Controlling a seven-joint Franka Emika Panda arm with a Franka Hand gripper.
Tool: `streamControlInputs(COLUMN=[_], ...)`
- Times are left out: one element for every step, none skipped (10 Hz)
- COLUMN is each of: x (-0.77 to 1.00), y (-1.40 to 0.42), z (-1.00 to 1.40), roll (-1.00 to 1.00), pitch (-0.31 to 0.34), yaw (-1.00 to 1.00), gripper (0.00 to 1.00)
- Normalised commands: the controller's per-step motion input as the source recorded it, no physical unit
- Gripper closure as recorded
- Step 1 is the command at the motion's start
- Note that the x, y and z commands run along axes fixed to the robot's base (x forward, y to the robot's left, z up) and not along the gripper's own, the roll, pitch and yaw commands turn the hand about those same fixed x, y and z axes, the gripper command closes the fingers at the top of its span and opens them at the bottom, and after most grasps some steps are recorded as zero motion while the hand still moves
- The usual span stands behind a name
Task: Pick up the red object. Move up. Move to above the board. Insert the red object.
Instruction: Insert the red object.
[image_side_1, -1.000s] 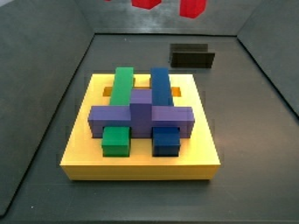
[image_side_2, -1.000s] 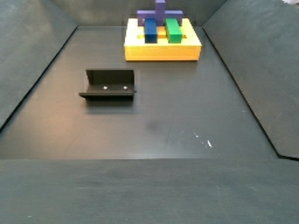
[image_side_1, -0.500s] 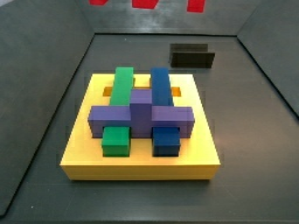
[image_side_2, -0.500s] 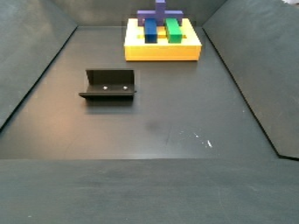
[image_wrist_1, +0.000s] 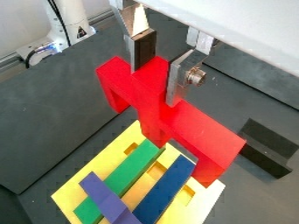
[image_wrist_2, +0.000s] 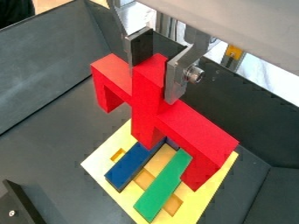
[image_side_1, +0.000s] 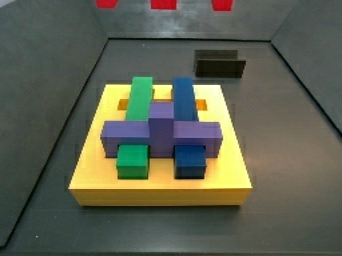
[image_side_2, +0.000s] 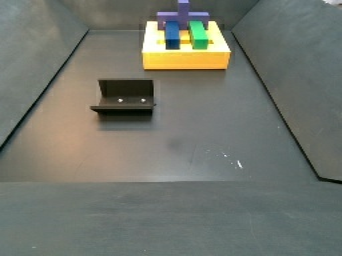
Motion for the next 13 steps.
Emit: streamControlInputs(x=[0.18,0.17,0.00,0.07,0.00,0.00,0.00,-0.06,-0.13,-0.14,-0.16,0.00,0.00], y=[0.20,0.37,0.04,0.02,0.02,0.07,0.11,0.06,0.00,0.03,0.07,0.00,0.00], z=[-0.66,-0.99,-0.72,-0.63,-0.68,-0.76,-0.77,-0.71,-0.57,-0.48,-0.48,-0.22,-0.20], roll=[0.06,0.00,-0.21,-0.25,-0.20,-0.14,-0.11,-0.13,-0.08,-0.05,-0.12,-0.13,-0.12], pitch=[-0.024,-0.077,-0.109,-0.116,-0.123,-0.139,-0.170,-0.179,-0.176,-0.154,-0.171,-0.137,-0.120], yaw=[0.06,0.11,0.00,0.05,0.13,0.12,0.11,0.14,0.17,0.18,0.18,0.23,0.21], gripper=[1.00,1.00,1.00,1.00,1.00,1.00,1.00,1.00,1.00,1.00,1.00,1.00,1.00])
